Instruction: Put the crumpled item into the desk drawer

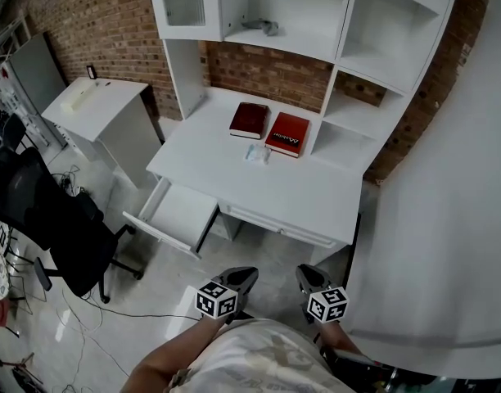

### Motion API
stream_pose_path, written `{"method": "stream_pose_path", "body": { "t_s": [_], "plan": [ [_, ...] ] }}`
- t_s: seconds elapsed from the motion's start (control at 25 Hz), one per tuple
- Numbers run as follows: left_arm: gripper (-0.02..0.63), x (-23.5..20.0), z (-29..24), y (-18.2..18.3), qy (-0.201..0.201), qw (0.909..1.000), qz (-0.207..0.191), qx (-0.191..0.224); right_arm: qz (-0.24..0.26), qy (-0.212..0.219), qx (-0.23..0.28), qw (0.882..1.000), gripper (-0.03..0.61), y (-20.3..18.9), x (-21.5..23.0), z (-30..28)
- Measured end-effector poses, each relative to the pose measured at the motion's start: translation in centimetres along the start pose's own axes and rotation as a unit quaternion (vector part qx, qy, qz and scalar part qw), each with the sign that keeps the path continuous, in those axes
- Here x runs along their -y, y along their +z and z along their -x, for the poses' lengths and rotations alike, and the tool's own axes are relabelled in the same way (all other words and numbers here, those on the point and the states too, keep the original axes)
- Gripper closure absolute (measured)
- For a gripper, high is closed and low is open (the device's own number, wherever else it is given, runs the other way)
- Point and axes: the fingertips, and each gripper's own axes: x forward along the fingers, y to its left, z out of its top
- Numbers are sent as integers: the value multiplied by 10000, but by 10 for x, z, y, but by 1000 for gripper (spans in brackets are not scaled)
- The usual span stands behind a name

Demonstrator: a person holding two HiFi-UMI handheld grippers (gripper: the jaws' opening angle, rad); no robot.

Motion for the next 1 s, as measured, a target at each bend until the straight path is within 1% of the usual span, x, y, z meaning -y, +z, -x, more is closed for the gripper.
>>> {"method": "stream_pose_path", "body": {
  "t_s": [0.08, 0.12, 0.16, 0.2, 0.44, 0.64, 1.0],
  "plan": [
    [586, -1, -3, 2, -30, 10000, 4, -23, 0, -34, -42, 10000, 534, 1, 3, -3],
    [586, -3, -5, 3, -38, 10000, 8, -37, -4, -57, -58, 10000, 514, 2, 5, -6],
    [586, -5, -7, 3, -39, 10000, 15, -49, -10, -80, -70, 9999, 477, 2, 7, -8],
    [586, -8, -8, 4, -36, 10000, 21, -61, -16, -105, -78, 9999, 459, 3, 9, -11],
    [586, -18, -19, 13, -89, 9999, 10, -131, 61, -183, -122, 9997, 382, 12, 18, -24],
    [586, -28, -28, 23, -189, 9996, -47, -222, 12, -278, -117, 9995, 374, 21, 26, -37],
    [586, -64, -37, 61, -287, 9991, -165, -275, -178, -528, -46, 9984, 374, 51, 43, -75]
  ]
}}
